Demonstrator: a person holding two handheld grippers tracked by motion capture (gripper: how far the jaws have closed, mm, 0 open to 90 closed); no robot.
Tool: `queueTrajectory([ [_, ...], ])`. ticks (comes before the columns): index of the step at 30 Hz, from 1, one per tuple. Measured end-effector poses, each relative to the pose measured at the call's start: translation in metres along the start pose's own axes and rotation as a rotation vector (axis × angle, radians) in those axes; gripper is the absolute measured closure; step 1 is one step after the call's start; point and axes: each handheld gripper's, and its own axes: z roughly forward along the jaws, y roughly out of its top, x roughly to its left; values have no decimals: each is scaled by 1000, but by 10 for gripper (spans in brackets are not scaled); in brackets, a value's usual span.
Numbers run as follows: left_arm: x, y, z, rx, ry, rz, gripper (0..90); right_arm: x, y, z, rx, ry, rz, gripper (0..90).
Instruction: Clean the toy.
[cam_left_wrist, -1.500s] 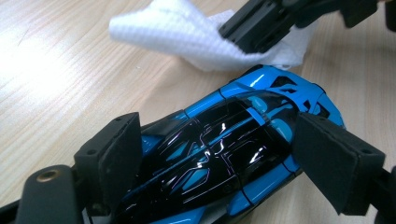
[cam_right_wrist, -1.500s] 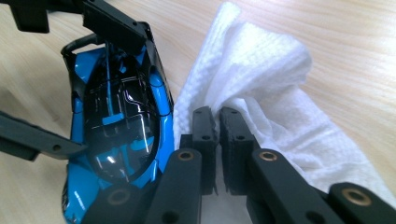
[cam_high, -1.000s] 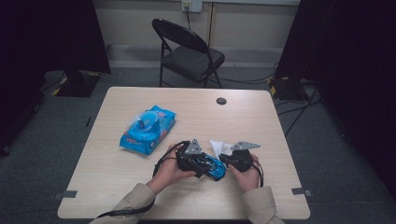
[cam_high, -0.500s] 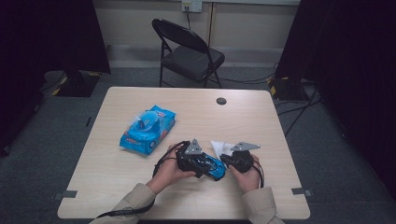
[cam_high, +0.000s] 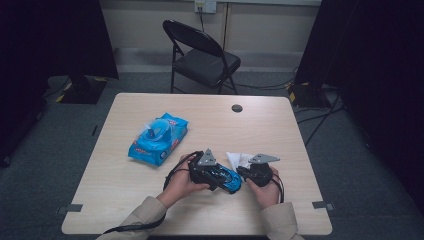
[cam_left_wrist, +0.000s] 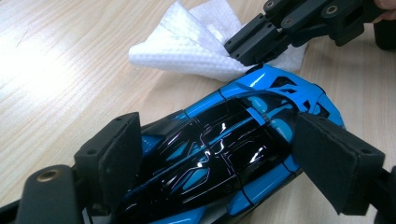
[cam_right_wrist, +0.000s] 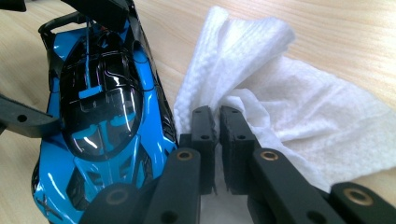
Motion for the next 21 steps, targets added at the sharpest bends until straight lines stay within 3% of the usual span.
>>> queueTrajectory([
  [21, 0, 0, 0, -4, 0, -10, 163, 2, -13, -15, 0, 7, 5, 852],
])
